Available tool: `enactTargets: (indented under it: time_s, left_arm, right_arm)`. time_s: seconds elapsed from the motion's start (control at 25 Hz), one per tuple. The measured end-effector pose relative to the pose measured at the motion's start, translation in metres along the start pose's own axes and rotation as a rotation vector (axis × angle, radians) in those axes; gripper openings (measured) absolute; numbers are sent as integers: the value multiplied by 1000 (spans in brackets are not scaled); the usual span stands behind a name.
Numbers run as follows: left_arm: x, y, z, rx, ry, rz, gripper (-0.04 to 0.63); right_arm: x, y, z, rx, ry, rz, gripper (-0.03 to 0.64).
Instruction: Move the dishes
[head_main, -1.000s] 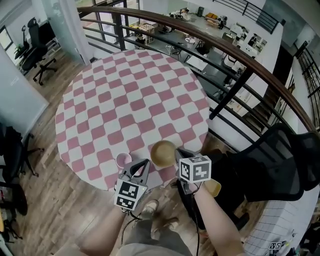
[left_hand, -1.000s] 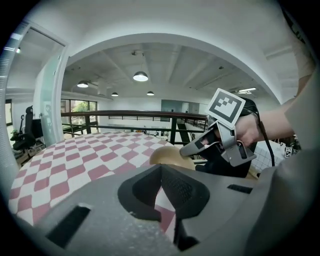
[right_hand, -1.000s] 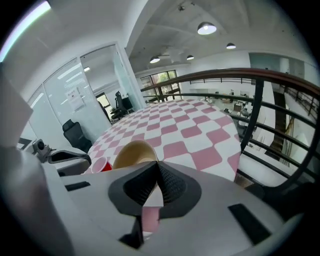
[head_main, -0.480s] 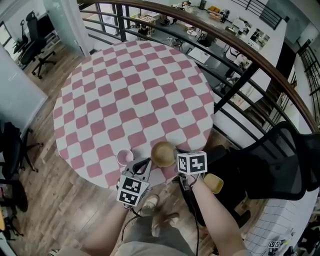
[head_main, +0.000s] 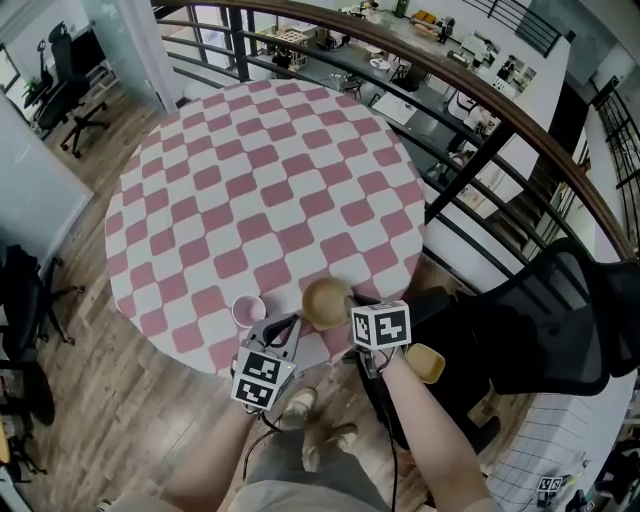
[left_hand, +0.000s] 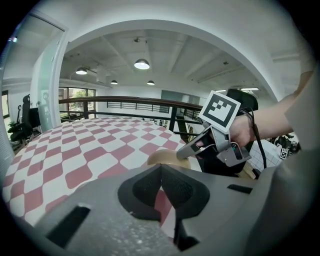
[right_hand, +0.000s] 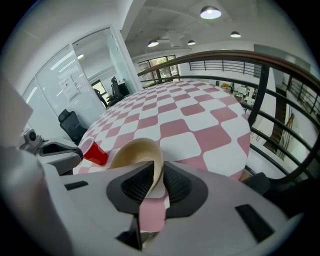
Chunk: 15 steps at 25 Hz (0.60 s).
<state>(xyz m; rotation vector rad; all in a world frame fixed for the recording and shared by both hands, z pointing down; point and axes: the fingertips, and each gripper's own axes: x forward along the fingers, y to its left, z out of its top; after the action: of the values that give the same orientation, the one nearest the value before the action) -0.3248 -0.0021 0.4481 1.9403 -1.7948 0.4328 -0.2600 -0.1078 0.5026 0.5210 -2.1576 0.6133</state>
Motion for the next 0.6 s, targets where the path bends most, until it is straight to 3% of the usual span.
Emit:
enactTargets:
  time_s: [0.16, 0.36, 0.6]
  left_arm:
    - [-10, 0, 18, -2, -34, -1, 14]
    - [-30, -5, 55, 32, -103, -1, 14]
    - [-64, -17, 118, 111, -209, -4, 14]
  right_arm:
    - [-19, 3, 13, -26, -53, -16, 100]
    - [-61, 16, 40, -95, -190, -33, 98]
    - [-138, 25, 77, -132, -415, -84, 51]
